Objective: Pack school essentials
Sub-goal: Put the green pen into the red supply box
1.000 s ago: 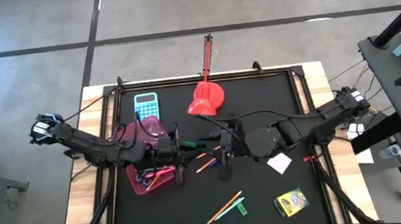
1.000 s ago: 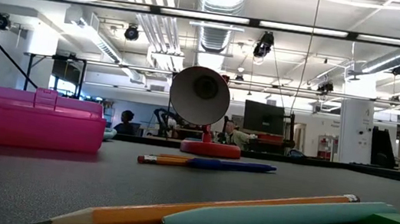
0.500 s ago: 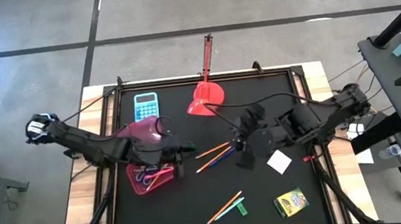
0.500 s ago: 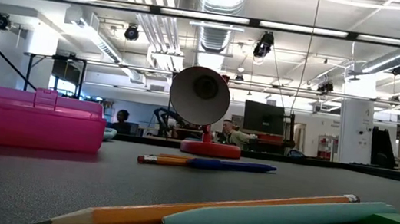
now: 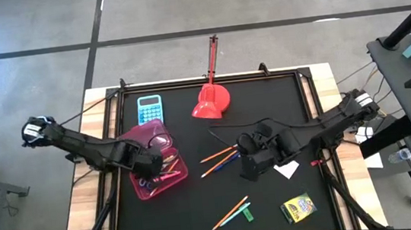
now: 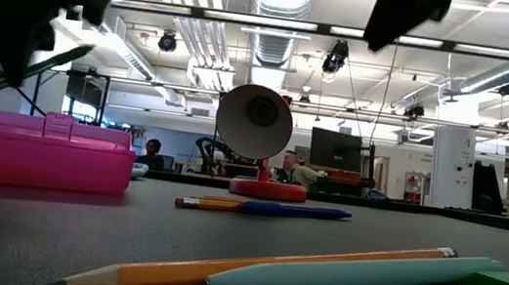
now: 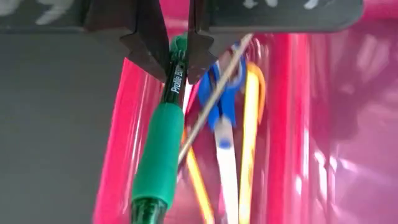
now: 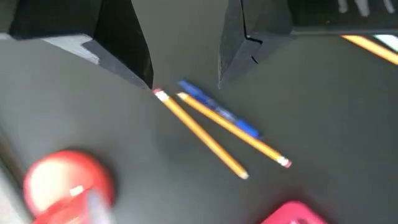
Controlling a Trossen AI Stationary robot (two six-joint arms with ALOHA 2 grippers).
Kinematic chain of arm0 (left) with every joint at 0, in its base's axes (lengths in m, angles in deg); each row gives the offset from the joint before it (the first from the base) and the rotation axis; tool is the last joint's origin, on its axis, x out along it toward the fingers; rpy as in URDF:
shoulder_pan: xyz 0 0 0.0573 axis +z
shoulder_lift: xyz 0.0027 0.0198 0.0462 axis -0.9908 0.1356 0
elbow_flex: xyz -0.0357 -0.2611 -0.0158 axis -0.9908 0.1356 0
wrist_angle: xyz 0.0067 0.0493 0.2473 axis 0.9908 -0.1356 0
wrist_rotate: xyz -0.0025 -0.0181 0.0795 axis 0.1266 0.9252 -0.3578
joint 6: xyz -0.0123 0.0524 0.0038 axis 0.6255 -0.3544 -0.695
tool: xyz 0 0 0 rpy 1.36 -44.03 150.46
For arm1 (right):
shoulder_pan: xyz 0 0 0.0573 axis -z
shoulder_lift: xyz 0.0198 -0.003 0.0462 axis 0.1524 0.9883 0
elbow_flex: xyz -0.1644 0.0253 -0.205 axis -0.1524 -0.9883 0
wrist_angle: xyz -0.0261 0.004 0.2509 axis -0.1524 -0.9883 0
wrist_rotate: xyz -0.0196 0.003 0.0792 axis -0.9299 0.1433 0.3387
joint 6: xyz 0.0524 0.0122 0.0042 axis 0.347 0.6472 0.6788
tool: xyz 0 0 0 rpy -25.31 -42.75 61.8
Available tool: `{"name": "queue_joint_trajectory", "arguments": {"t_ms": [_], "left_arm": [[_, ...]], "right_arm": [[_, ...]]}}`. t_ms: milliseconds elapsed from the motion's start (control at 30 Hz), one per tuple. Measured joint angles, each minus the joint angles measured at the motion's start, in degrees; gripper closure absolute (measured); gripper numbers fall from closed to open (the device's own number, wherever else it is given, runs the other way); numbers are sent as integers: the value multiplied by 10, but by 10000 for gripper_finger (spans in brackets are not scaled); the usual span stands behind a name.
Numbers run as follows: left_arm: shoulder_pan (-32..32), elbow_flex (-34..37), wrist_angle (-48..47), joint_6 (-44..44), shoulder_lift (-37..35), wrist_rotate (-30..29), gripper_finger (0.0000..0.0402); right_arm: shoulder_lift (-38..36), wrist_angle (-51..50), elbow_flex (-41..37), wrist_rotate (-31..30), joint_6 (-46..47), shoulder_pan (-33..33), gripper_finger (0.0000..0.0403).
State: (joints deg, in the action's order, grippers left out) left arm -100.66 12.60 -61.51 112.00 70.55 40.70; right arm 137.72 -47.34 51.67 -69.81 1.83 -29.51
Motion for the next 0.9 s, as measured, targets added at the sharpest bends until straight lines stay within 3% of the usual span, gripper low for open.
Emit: {"name": "queue_joint_trajectory", "arguments": {"t_ms": [200, 533, 900], "left_arm": [[0, 35, 0, 2, 19, 39, 378], [0, 43, 28, -3, 69, 42, 378], [0, 42, 39, -3, 125, 43, 377]], "right_arm": [[0, 126, -89, 25, -7, 5, 232], [0, 250, -169, 24, -56, 17, 239], [0, 301, -213, 24, -53, 17, 256]]}}
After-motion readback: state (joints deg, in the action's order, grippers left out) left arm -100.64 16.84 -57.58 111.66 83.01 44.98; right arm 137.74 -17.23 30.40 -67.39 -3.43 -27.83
